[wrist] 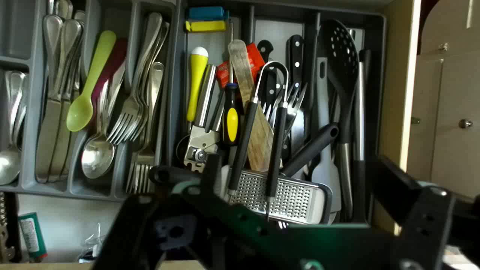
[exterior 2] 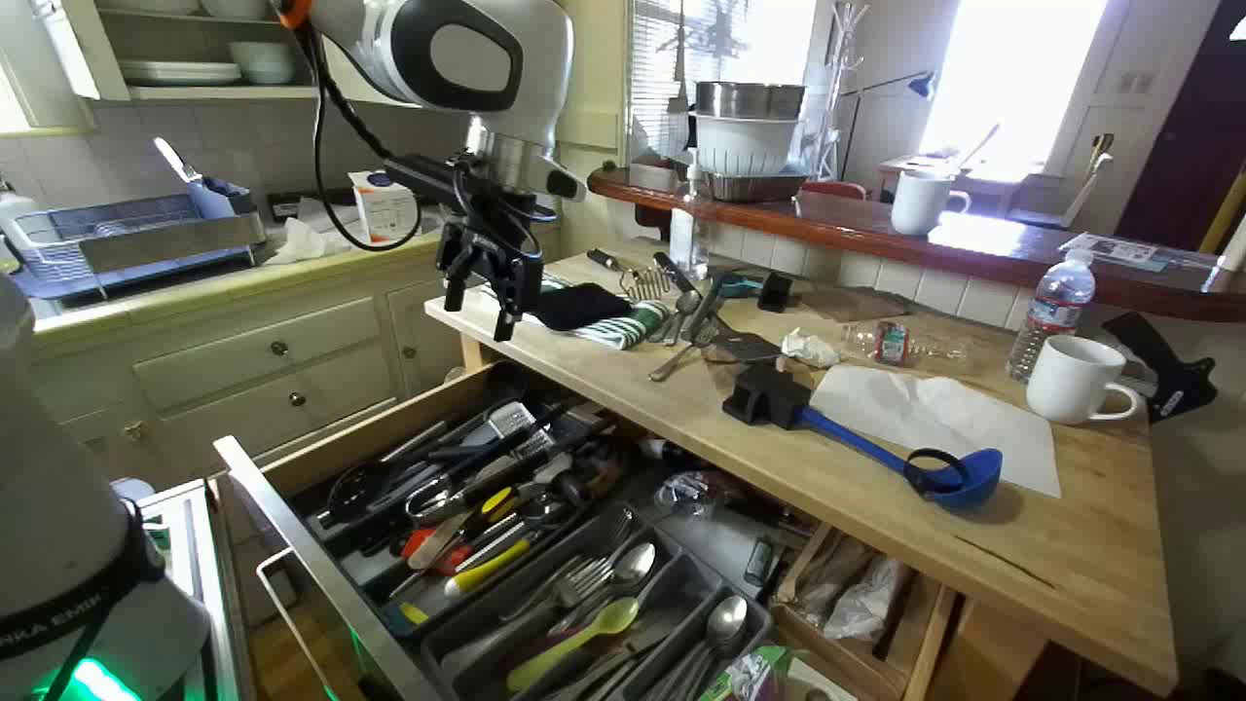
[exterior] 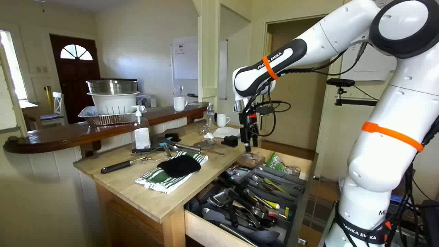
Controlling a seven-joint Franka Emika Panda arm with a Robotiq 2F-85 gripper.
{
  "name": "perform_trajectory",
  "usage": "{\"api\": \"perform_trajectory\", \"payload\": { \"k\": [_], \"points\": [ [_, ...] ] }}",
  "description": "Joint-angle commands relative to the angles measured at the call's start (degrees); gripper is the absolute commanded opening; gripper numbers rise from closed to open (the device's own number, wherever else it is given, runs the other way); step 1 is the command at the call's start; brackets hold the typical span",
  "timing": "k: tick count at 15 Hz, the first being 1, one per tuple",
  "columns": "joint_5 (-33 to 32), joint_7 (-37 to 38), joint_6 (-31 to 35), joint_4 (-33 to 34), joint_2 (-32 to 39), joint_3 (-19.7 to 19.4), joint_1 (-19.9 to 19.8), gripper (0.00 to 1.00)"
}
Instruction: Remove the knife from the drawer
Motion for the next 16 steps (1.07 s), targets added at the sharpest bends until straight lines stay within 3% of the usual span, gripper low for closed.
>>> {"api": "perform_trajectory", "payload": {
  "k": [1,12,16],
  "points": [
    [0.07,-0.04,-0.07,0.06,0.02,0.34,-0.34,1.0],
    [0.07,-0.04,-0.07,0.06,0.02,0.34,-0.34,1.0],
    [0.92,-3.81,5.07,-0.37,2.78,-2.11,-2.04,1.0]
  ]
}}
